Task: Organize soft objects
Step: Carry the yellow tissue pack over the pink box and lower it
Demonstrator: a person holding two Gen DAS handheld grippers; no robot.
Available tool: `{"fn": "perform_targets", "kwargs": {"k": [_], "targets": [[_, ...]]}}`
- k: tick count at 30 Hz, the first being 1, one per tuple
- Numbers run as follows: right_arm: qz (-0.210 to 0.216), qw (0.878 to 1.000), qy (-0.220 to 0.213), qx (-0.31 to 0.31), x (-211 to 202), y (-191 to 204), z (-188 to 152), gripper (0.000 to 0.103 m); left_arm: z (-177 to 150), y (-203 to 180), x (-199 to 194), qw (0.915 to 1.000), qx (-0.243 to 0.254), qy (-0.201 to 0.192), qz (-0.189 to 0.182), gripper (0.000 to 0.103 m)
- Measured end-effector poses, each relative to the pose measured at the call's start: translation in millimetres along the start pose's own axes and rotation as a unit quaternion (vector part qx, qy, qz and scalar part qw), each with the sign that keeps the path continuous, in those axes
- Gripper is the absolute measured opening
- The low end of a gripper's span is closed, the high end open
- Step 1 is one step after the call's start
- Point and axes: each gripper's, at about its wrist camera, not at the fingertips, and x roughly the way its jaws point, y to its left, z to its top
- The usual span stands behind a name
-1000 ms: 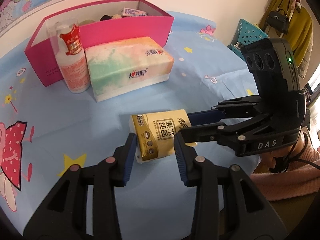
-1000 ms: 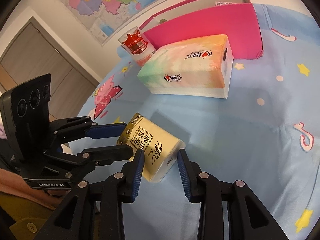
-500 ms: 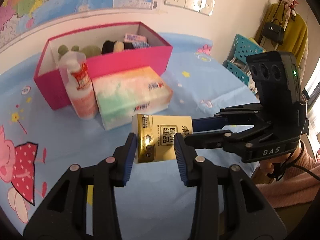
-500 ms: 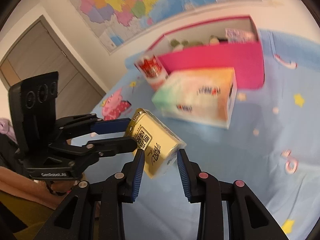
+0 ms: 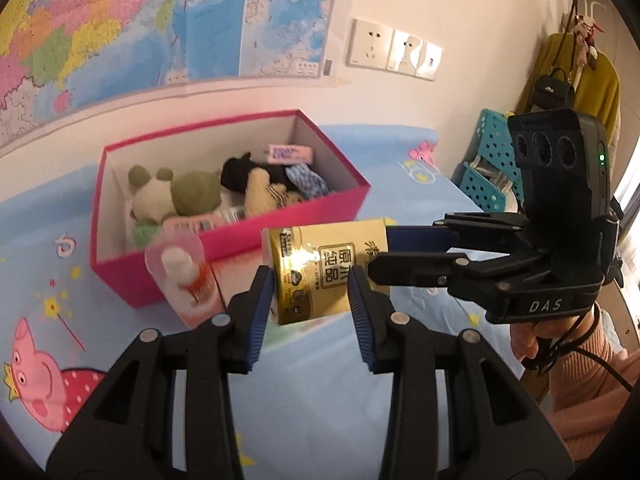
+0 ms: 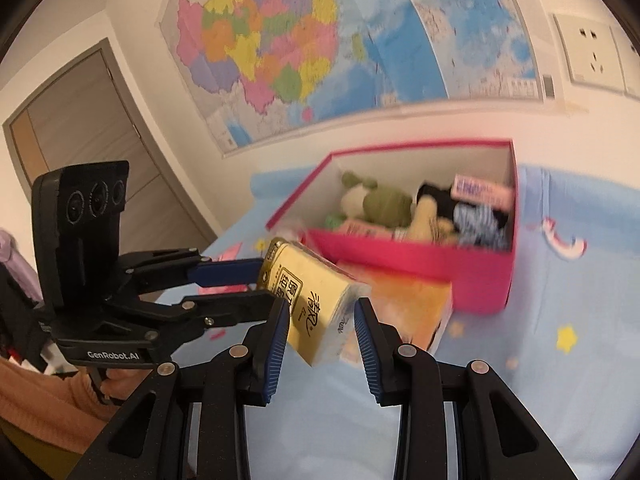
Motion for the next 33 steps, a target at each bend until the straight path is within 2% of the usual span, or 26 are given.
{"fn": "perform_targets", "kwargs": {"k": [10, 18, 33], "targets": [[0.005, 1.0, -0.017, -0.006, 17, -13, 42, 0.035, 39, 20, 5, 0.9996, 0.002, -0.012, 0.027, 0.04], [-0.002, 1.0, -0.017, -0.006, 40, -23, 69, 0.035, 64, 42, 24, 0.9991, -0.009, 0.008, 0.04, 0.04], [-0.011, 1.0, 0.021, 0.02, 87, -44, 79, 0.035, 71, 80, 60, 0.9961, -0.059, 0.048, 0.045, 0.04]]}}
